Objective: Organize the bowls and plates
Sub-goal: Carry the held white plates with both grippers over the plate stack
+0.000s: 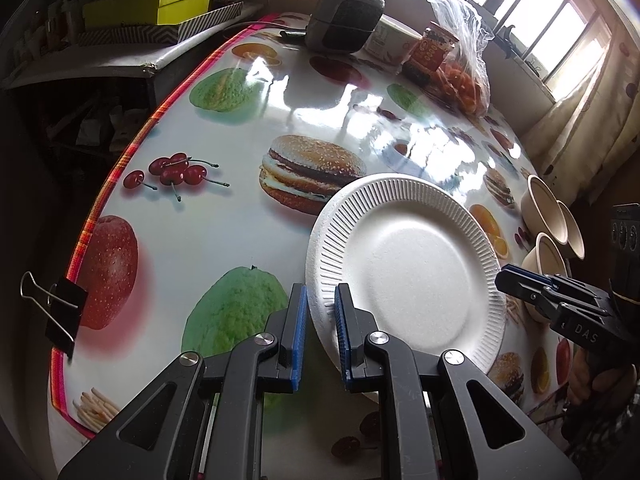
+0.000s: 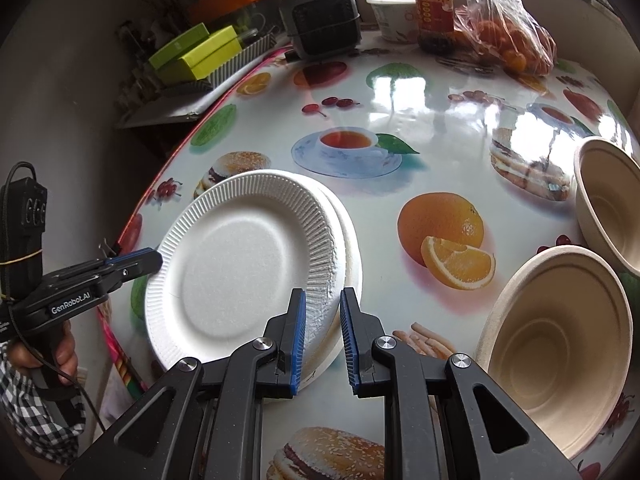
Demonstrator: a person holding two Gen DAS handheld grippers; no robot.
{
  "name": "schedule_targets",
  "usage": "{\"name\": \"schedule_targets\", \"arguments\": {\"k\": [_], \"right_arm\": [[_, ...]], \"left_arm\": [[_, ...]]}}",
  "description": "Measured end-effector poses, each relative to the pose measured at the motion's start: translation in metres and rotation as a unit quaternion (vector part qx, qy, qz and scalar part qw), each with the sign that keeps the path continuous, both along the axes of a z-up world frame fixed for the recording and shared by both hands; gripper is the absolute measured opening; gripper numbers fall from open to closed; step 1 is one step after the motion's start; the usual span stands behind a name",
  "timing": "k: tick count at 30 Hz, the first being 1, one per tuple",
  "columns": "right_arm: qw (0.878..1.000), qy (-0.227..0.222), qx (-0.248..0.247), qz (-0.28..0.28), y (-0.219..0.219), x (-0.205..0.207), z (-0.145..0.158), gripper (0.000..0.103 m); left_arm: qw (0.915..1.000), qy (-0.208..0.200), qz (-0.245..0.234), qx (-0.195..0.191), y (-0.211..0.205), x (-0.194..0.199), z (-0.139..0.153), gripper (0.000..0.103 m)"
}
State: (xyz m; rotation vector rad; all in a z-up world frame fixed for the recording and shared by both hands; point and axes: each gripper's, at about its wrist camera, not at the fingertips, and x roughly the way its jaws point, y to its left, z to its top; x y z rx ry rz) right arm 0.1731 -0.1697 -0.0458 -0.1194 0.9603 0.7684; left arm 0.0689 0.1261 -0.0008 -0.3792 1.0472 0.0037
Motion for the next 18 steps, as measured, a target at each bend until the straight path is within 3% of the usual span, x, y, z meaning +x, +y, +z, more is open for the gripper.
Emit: {"name": "schedule_targets", "arguments": {"k": [18], "right_arm": [[1.000,-0.004,-0.001,-0.006,-0.0018,0.0020,0.0007,0.017]], "left_arm": [[1.0000,0.006,-0.005,0.004,-0.0044,0.0039,-0.0063,0.014]]}}
